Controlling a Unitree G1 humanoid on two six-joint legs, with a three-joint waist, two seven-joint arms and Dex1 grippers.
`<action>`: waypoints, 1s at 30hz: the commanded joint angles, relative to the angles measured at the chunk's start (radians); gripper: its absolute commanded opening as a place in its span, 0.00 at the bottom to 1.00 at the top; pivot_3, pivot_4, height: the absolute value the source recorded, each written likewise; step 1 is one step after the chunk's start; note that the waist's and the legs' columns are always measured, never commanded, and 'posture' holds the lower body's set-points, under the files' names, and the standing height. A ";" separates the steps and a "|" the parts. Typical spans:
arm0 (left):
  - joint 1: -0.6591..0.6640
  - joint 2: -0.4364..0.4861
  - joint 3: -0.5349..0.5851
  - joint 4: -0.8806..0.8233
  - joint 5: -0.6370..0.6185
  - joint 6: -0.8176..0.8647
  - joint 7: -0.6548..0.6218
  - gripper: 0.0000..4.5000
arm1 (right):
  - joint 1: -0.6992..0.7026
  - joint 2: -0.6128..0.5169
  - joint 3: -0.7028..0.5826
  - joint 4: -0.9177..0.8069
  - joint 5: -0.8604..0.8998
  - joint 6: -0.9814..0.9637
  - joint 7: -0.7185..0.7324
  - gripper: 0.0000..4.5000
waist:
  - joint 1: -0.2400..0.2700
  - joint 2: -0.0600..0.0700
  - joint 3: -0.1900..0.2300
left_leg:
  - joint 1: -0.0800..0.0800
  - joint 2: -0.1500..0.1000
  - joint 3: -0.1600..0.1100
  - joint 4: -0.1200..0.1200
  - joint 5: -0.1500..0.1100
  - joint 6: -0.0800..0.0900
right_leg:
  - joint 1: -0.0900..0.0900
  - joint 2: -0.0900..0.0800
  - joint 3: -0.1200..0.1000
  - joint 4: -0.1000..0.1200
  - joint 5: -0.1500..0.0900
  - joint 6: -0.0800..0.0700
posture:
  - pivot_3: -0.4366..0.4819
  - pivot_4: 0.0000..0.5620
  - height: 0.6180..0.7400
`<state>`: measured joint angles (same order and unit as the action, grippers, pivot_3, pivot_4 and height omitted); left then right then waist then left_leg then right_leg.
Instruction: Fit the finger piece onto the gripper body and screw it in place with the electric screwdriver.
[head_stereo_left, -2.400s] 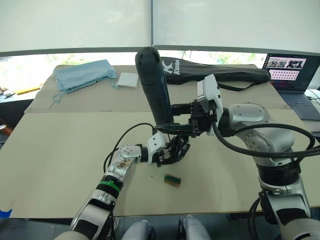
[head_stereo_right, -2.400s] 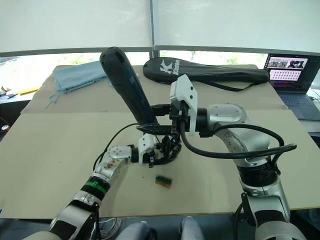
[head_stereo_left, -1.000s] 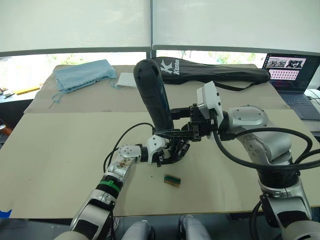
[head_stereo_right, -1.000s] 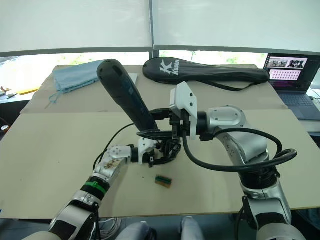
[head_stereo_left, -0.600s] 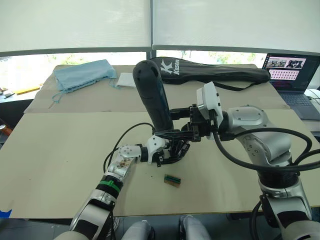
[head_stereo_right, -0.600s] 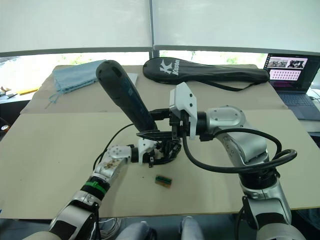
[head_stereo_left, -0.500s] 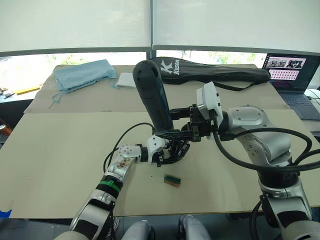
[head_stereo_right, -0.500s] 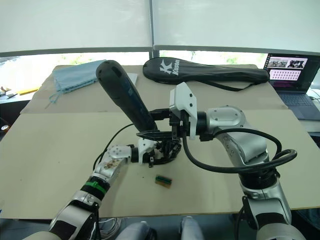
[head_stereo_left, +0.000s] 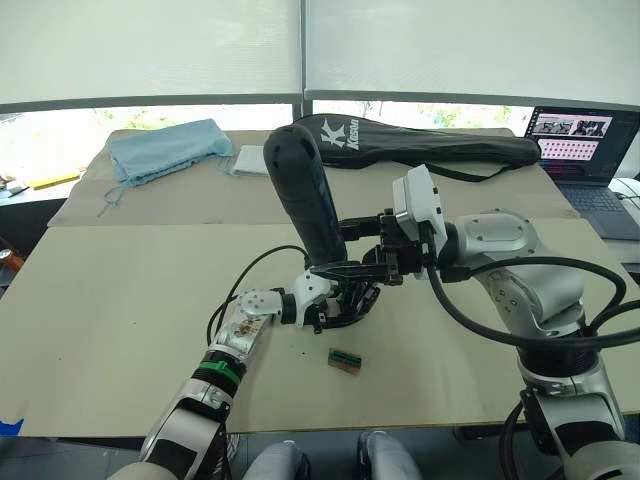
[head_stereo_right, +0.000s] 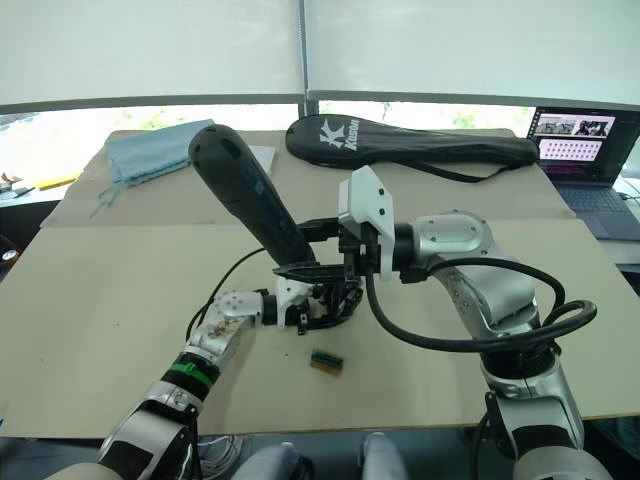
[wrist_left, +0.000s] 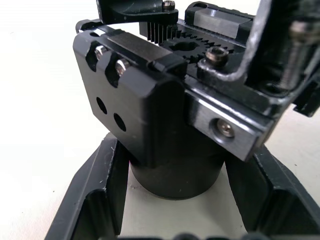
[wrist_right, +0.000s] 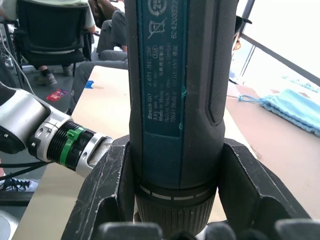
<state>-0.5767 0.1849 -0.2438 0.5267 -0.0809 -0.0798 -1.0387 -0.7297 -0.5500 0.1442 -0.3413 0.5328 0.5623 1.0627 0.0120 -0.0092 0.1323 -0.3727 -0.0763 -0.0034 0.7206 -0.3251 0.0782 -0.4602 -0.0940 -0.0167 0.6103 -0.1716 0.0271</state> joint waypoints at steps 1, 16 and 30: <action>-0.023 -0.009 0.019 -0.055 -0.033 -0.007 0.000 0.51 | -0.001 0.002 -0.019 -0.029 0.002 -0.052 0.003 0.42 | 0.000 0.000 0.000 | 0.000 0.000 0.000 0.000 0.000 0.000 | 0.000 0.000 0.000 0.000 0.000 0.000 | 0.48 0.27 0.97; -0.021 -0.006 0.021 -0.060 -0.035 -0.003 0.001 0.51 | 0.000 0.011 -0.021 -0.039 0.031 -0.016 -0.014 0.42 | 0.000 0.000 0.000 | 0.000 0.000 0.000 0.000 0.000 0.000 | 0.000 0.000 0.000 0.000 0.000 0.000 | 0.48 0.27 0.97; -0.025 -0.007 0.021 -0.059 -0.036 -0.001 0.000 0.51 | 0.008 0.005 -0.017 -0.027 0.005 -0.041 -0.003 0.42 | 0.000 0.000 0.000 | 0.000 0.000 0.000 0.000 0.000 0.000 | 0.000 0.000 0.000 0.000 0.000 0.000 | 0.48 0.27 0.97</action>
<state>-0.5767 0.1859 -0.2438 0.5266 -0.0810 -0.0787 -1.0388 -0.7185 -0.5419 0.1474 -0.3450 0.5316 0.5522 1.0601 0.0119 -0.0092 0.1323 -0.3727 -0.0763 -0.0034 0.7207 -0.3251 0.0782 -0.4602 -0.0939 -0.0169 0.6103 -0.1716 0.0271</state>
